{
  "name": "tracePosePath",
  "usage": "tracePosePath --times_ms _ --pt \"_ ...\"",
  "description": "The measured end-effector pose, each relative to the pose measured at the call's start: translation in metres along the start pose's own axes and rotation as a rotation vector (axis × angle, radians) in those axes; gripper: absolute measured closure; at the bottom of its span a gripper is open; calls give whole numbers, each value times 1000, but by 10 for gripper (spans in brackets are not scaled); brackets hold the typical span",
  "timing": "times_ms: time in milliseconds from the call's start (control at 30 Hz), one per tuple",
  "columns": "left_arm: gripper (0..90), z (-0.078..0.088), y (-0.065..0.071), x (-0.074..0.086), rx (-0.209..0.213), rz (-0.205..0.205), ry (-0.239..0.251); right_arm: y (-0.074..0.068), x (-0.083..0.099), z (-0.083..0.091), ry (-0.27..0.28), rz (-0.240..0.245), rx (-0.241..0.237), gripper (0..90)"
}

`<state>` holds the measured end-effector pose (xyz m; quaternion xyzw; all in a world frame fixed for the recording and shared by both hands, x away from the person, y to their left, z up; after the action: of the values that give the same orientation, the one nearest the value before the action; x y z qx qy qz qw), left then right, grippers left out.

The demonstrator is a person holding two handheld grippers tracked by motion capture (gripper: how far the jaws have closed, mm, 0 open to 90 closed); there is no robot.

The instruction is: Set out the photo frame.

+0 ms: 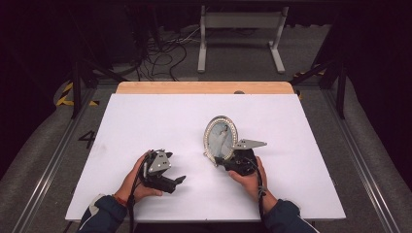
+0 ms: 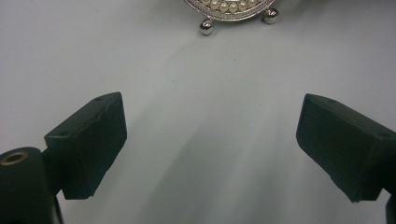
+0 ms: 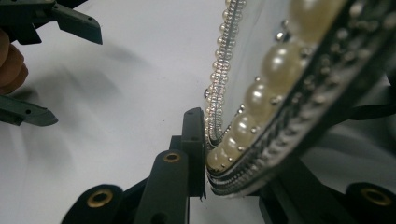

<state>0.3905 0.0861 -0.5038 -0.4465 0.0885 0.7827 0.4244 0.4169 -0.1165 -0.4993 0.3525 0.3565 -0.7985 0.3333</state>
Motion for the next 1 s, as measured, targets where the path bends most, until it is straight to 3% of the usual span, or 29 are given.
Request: tracePosePath --times_ms 133,200,267,400,533,633,833,900,1000 --pt "94 -1 -1 -1 4 4 4 0 1 2 -6 2 0 770" --pt "94 -3 -2 -4 10 17 8 0 0 2 -5 7 20 706" --pt "93 -7 -2 -11 33 24 24 0 0 4 4 13 17 693" --pt "95 -13 -4 -23 59 38 49 0 -2 11 14 36 57 646" --pt "111 -18 -7 -31 111 51 76 -6 -3 19 12 103 97 639" --pt "138 -20 -10 -36 107 56 92 -9 -3 24 16 117 113 627" --pt "199 -32 -16 -54 143 114 118 -14 -2 38 47 129 148 627" --pt "202 -39 -16 -60 165 119 126 -16 -2 45 58 131 156 626" --pt "232 -48 -16 -69 153 112 141 -18 -3 54 76 133 172 624"
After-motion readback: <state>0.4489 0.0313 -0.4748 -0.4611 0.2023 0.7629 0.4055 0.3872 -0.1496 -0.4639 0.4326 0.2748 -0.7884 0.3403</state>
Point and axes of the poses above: each handheld gripper's, and its own axes: z roughly backward along the jaws, x roughly out of its underside, y roughly to its right, the point moved 8 cm from there along -z, roughly forward along the jaws, and after that the axes turned 12 degrees about -x, right-handed, at the moved point
